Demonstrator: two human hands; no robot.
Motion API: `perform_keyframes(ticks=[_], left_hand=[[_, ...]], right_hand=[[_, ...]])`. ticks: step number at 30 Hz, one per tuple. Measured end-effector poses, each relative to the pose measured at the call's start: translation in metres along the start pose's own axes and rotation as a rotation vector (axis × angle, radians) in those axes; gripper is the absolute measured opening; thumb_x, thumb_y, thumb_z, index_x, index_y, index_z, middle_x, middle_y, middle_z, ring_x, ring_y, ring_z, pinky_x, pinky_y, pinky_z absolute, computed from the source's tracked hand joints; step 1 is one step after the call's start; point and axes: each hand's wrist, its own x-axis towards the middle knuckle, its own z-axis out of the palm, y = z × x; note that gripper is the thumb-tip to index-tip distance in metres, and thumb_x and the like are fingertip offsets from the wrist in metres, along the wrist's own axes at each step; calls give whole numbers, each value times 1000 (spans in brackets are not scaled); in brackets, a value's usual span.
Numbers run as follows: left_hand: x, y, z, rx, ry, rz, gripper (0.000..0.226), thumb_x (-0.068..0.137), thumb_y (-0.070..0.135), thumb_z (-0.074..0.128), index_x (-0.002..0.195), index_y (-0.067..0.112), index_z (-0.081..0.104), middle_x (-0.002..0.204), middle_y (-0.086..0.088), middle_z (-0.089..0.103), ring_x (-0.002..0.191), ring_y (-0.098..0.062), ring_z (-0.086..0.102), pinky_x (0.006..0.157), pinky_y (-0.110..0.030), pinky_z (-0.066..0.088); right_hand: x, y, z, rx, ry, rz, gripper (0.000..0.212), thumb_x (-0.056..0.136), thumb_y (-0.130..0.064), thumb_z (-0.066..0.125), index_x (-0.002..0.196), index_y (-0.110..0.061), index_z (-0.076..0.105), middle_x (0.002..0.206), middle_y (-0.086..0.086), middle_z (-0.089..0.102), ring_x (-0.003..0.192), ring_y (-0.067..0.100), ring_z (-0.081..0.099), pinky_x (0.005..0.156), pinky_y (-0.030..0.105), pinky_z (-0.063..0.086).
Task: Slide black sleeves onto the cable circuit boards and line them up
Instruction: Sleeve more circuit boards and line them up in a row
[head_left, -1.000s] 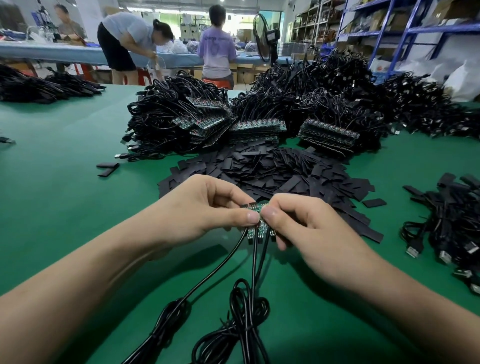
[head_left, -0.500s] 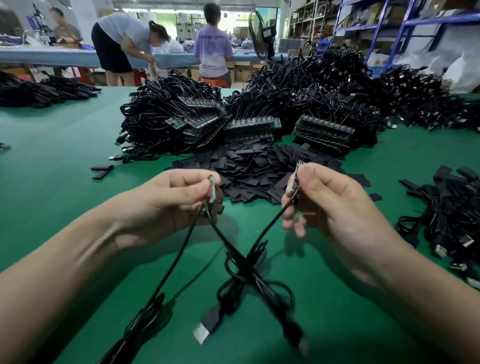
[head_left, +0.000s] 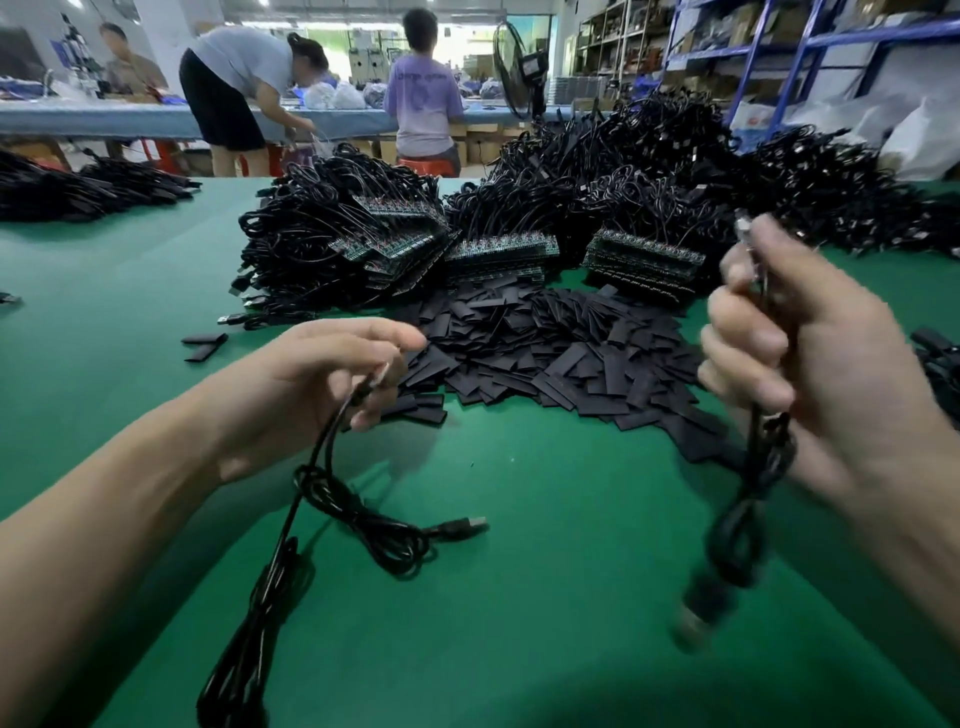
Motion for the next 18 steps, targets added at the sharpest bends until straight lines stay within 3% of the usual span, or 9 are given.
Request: perform_keyframes(ticks=[1, 3, 6, 8, 12, 15, 18], left_hand=[[-3, -6, -4, 101, -30, 38, 13, 87, 4, 66, 97, 11, 70, 68, -2, 58, 54, -10, 53, 51, -17, 45], [-2, -17, -12, 543, 17, 151, 18, 94, 6, 67, 90, 21, 75, 74, 4, 67, 63, -8, 58, 61, -14, 47], [10, -23, -8, 1060, 78, 336, 20, 89, 14, 69, 90, 32, 76, 93, 13, 66, 83, -2, 62, 80, -21, 51], [19, -20, 3, 1164, 62, 425, 19, 92, 22, 67, 104, 33, 76, 105, 16, 63, 96, -2, 60, 90, -27, 50], [44, -15, 38, 1305, -9, 519, 27, 100, 35, 60, 125, 32, 71, 120, 14, 66, 111, -10, 60, 95, -34, 50], [59, -18, 52, 1378, 38, 508, 27, 99, 41, 60, 123, 36, 71, 121, 15, 65, 115, -13, 60, 90, -34, 52], [66, -20, 57, 1387, 125, 496, 21, 93, 46, 66, 111, 37, 74, 111, 15, 66, 106, -13, 63, 80, -31, 51]], right_hand=[[2, -1, -3, -38, -22, 105, 37, 103, -43, 52, 72, -24, 56, 47, -11, 37, 30, 3, 30, 33, 17, 26], [4, 4, -9, -194, -61, 297, 36, 101, -44, 55, 73, -21, 57, 47, -10, 36, 30, 3, 27, 31, 16, 22], [2, 28, -9, -561, -140, 356, 38, 104, -44, 51, 83, -13, 58, 51, -4, 43, 36, 9, 31, 35, 18, 24], [0, 44, -5, -675, -159, 305, 38, 105, -43, 51, 84, -12, 59, 54, -2, 48, 40, 13, 37, 39, 19, 30], [-1, 62, -4, -846, -146, 133, 30, 103, -37, 55, 81, -19, 63, 53, -5, 55, 43, 13, 46, 43, 17, 36], [-2, 66, -4, -921, -125, 29, 25, 101, -36, 58, 80, -22, 62, 53, -5, 58, 43, 9, 47, 49, 23, 38], [-1, 67, -3, -966, -95, -14, 25, 99, -37, 60, 80, -21, 61, 54, -4, 57, 47, 10, 46, 57, 31, 40]])
